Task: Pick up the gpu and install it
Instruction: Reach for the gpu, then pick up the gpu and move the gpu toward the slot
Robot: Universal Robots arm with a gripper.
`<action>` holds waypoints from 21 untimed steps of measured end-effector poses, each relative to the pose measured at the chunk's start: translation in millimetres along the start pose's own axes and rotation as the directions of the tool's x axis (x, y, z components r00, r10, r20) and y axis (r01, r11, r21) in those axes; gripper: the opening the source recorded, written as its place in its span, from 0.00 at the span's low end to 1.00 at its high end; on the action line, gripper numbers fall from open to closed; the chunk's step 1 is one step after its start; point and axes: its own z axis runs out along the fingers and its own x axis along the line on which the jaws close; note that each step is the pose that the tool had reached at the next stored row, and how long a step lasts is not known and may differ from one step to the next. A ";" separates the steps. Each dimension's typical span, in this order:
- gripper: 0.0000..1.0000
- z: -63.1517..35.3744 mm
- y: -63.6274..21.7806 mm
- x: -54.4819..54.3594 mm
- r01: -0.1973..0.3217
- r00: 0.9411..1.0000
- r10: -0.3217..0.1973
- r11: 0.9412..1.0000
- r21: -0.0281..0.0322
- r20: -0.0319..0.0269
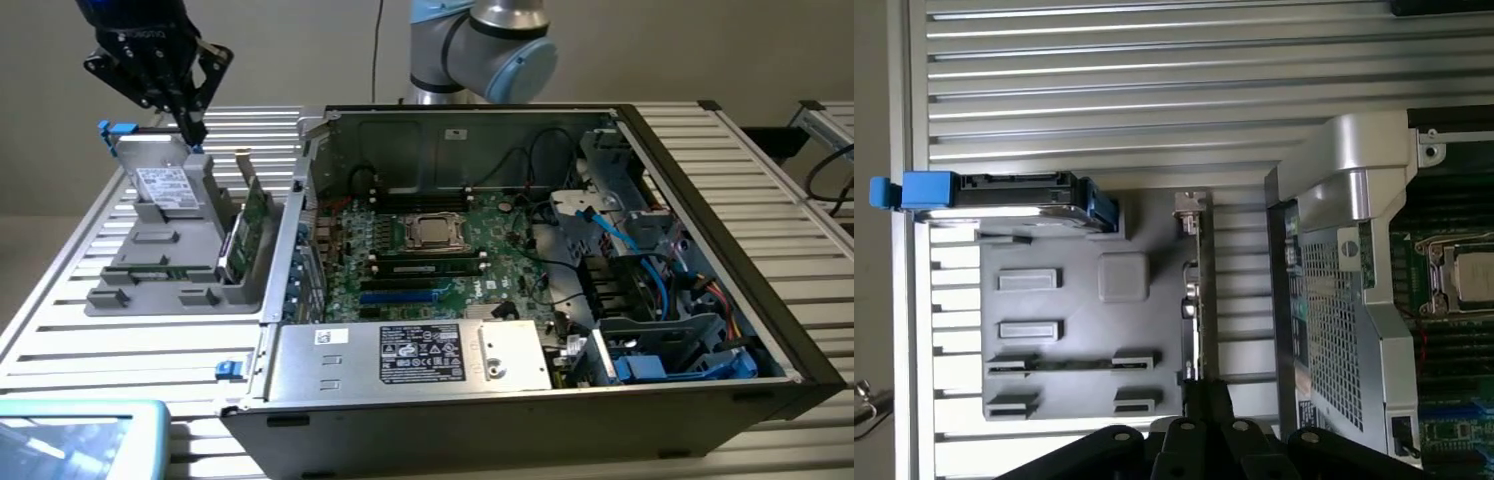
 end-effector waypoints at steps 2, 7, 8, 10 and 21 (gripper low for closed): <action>0.12 3.7 0.7 2.5 0.000 1.000 0.000 1.000 0.000 0.000; 0.12 4.9 0.9 2.7 0.000 1.000 0.000 1.000 0.000 0.000; 0.12 4.9 0.9 2.7 0.000 1.000 0.000 1.000 0.000 0.000; 0.12 4.9 1.0 2.7 0.000 1.000 0.000 1.000 0.000 0.000; 0.25 4.9 1.0 2.7 0.000 1.000 0.000 1.000 0.000 0.000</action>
